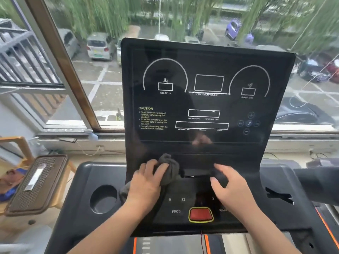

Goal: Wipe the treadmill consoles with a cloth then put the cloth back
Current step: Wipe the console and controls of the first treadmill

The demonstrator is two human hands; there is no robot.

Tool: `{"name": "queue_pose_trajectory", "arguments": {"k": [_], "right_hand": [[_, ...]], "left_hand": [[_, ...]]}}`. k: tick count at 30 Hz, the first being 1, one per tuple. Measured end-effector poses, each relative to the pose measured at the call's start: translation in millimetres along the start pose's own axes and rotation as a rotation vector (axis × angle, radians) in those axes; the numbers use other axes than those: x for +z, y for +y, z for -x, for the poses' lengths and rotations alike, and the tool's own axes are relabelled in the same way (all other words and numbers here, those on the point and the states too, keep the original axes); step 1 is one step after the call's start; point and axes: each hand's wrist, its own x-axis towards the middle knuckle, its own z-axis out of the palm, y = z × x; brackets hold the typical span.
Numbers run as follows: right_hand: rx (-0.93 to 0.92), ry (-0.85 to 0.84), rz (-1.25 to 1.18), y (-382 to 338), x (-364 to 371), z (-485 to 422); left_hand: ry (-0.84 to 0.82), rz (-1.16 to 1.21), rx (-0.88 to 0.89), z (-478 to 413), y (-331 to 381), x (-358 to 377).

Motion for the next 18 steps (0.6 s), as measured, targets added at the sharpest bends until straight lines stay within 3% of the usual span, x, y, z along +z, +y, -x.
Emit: {"name": "queue_pose_trajectory", "arguments": {"k": [5,10,13,18], "right_hand": [[-0.187,-0.039,-0.066,-37,-16,-26],[-0.454,0.136,-0.094,-93,-69,-73],[-0.627,0.281,0.006,-122,-95,-97],[-0.763,0.392,0.171,-155,-99,-126]], "left_hand": [[0.044,-0.134,0.249,-42,-20,-28],[0.025,-0.135,0.33,-67,-41,-70],[0.205,-0.077,0.19,-93,-42,-107],[0.57,0.153,-0.296,-127,-18,-118]]}}
